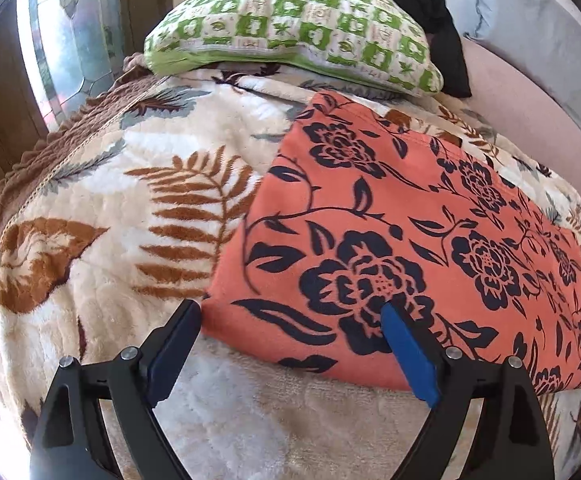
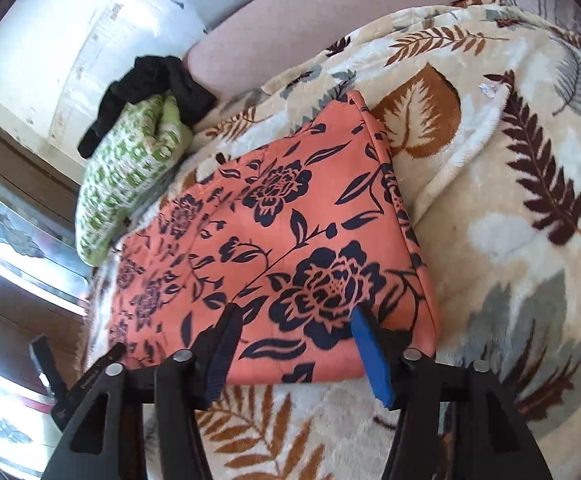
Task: Fold small clothes
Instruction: 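Open both grippers and withdraw from the folded shirt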
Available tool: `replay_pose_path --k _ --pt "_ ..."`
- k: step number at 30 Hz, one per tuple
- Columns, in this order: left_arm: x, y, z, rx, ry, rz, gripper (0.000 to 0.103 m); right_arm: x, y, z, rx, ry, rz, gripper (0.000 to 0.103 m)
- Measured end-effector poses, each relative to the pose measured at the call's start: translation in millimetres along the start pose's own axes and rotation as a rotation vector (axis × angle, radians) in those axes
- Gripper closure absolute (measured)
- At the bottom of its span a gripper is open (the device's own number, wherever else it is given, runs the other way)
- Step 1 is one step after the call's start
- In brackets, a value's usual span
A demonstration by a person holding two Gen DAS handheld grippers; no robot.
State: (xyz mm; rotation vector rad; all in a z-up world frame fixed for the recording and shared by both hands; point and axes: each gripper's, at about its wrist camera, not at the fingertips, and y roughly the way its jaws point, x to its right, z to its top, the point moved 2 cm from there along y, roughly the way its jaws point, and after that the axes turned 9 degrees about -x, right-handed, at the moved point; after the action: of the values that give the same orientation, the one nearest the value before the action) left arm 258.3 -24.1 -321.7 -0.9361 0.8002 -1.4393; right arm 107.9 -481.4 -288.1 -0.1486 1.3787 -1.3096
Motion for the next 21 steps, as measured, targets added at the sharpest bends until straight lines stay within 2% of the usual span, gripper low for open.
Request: replay_pose_path --k 5,8,11,14,18,21 --pt "-49 -10 -13 -0.04 -0.172 -0.081 0.011 10 0 -19 -0.017 0.132 0.129 0.036" --pt "-64 -17 -24 -0.04 -0.242 -0.103 0.011 5 8 -24 -0.029 0.163 0.168 0.036" --pt "-58 -24 -28 -0.003 -0.215 -0.041 0.011 -2 17 -31 -0.049 0.192 0.195 0.036" --pt "-43 -34 -29 0.049 -0.155 -0.012 0.011 -14 16 -36 -0.036 0.142 0.158 0.036" --pt "-23 -49 -25 0.152 -0.108 0.054 0.01 -34 3 -41 0.047 0.023 0.115 0.036" --pt "-13 -54 -20 0.181 -0.094 0.051 0.01 -45 -4 -38 0.117 -0.047 0.093 0.036"
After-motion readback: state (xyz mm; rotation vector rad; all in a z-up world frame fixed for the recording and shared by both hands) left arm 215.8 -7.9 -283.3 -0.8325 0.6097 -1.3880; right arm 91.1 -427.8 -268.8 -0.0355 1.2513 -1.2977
